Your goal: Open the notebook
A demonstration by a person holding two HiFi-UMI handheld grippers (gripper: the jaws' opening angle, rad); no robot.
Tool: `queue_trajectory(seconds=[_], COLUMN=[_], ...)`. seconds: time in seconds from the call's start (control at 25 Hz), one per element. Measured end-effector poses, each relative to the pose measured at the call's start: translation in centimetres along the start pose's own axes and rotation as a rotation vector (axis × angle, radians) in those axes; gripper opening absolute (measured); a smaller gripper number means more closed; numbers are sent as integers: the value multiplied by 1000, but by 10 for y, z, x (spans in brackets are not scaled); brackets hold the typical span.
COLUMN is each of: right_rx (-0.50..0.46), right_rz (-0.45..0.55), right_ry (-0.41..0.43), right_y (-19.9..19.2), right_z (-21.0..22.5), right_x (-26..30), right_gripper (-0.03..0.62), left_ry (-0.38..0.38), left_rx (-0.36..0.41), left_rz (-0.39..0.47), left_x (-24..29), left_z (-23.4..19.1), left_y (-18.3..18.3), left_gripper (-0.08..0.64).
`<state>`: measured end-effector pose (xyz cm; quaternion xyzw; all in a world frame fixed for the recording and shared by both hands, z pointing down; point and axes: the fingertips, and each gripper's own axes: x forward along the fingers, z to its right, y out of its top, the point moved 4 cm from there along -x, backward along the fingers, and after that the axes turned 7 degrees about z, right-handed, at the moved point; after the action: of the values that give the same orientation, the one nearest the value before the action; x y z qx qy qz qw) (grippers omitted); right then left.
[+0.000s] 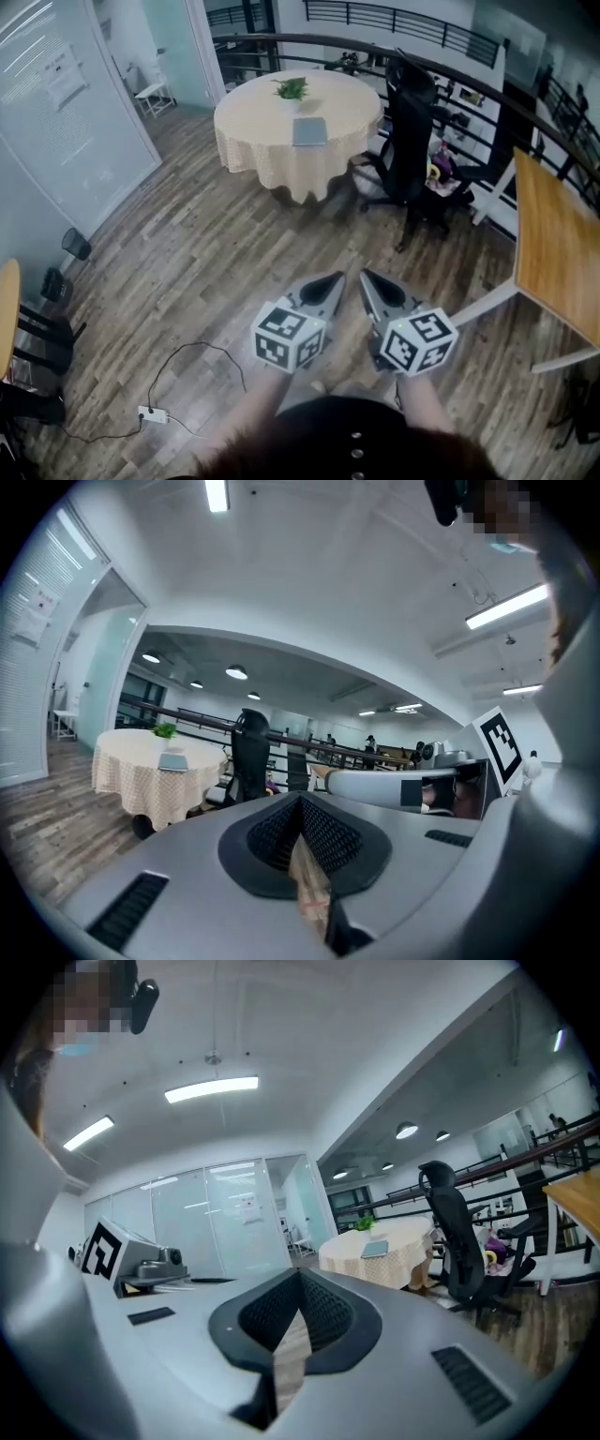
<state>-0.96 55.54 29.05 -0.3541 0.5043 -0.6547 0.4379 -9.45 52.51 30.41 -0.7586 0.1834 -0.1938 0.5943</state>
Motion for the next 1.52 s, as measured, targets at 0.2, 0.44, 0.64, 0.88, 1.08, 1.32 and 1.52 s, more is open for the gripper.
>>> queue_trajectory(seconds=[0.2,0.44,0.64,0.88,1.08,1.32,1.52], right_rx=[-8,-64,-6,11,-11,-18,76], right_rz=[26,22,52,25,3,-12,8], right_ry=[-46,-47,-75,-90,-101,-61,-32], right_y=[-1,-8,-10,-16,-11,1,13], right_z=[4,-12,-4,24,56,106,143], right_x=[13,41,41,59,91,151,196], right_gripper=[11,11,11,11,11,11,11], left_ry=[-9,-14,-40,-31,-40,-17,6], left_rx=[-12,-26,-31,-63,-65,-67,-64], left_rz=[32,21,-9,-17,-11,2,-25], left_x=[0,-1,5,30,64,117,169], left_z=[-10,-25,-30,-54,-80,-128,-161], left_y=[3,-1,-7,-14,-3,18,30], left_gripper=[11,11,11,11,11,11,11])
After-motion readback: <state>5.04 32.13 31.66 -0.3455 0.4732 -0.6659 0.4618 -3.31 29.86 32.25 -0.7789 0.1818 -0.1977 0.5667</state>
